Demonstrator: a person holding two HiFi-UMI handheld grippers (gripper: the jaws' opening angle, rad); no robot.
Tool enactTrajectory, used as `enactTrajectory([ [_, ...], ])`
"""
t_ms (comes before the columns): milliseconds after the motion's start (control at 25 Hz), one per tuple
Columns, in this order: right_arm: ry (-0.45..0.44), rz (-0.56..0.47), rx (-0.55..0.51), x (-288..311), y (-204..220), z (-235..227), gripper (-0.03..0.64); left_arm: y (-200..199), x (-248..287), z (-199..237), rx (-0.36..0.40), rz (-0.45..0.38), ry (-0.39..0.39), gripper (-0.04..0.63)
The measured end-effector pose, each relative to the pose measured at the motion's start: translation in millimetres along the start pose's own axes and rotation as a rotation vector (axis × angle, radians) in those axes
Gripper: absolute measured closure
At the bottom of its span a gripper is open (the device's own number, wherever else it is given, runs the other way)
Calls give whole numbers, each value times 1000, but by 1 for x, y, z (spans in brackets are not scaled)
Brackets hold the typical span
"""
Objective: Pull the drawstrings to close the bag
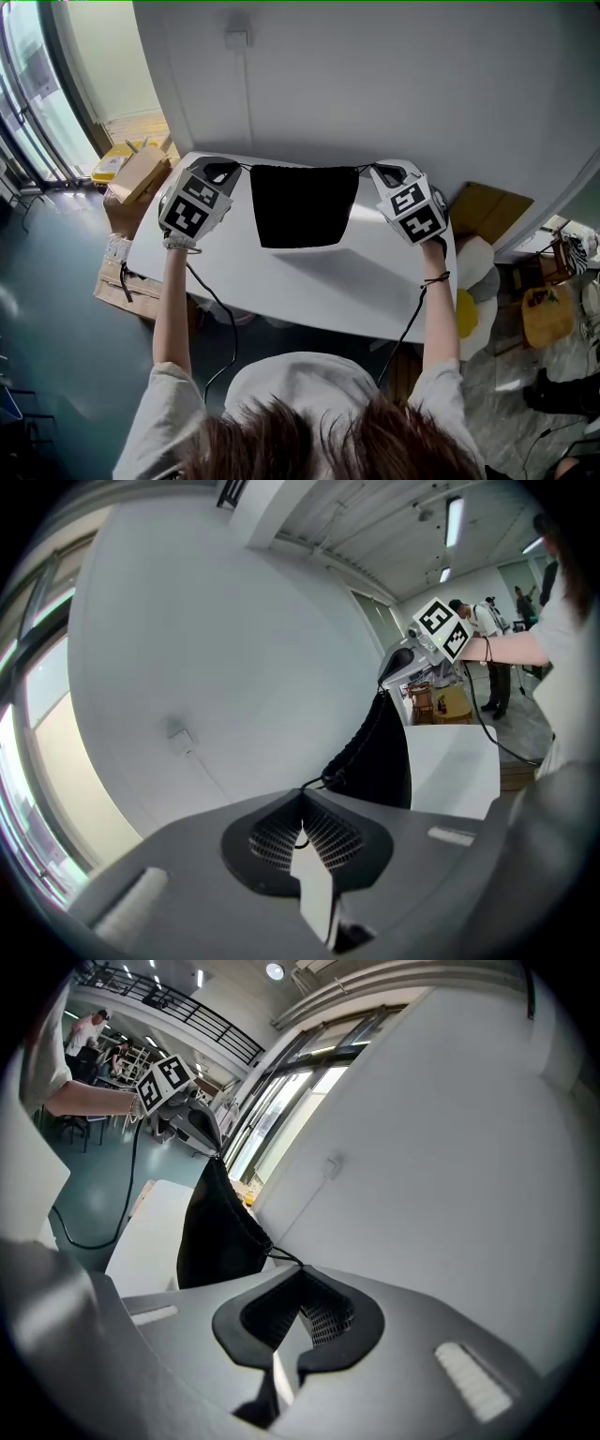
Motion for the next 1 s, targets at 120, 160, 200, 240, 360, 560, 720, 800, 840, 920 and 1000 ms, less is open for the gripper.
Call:
enactTrajectory([
  [120, 14, -11, -18, -6, -5, -4, 606, -6, -3, 4, 9, -17, -23, 594],
  [160, 19, -14, -23, -8, -6, -6, 606, -8, -4, 5, 16, -26, -34, 594],
  [200, 25, -18, -28, -9, -7, -7, 606, -11, -5, 6, 26, -38, -49, 594],
  [240, 31, -20, -33, -10, -8, -8, 606, -13, -6, 7, 36, -50, -65, 594],
  [360, 47, -26, -48, -13, -9, -11, 606, -15, -8, 12, 46, -76, -98, 594],
  [560, 77, -27, -70, -19, -9, -19, 606, -16, -9, 16, 71, -79, -120, 594],
  [720, 90, -17, -85, -19, -8, -24, 606, -15, -8, 18, 89, -72, -130, 594],
  [800, 94, -14, -87, -20, -7, -26, 606, -15, -8, 18, 92, -69, -131, 594],
  [840, 95, -14, -87, -20, -7, -26, 606, -14, -7, 18, 92, -67, -131, 594],
  [920, 97, -14, -89, -19, -8, -27, 606, -13, -7, 19, 91, -64, -132, 594],
  [1000, 100, -14, -90, -19, -8, -28, 606, -11, -6, 20, 91, -63, -133, 594],
])
Point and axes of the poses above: the fingertips, and each gripper's own axes: x forward along the fingers, z to its left, y out of its underside, the point moved 5 cm from there along -x, backward along the fingers, and after that the axes turned 15 degrees about -y, right-handed, at the moved point
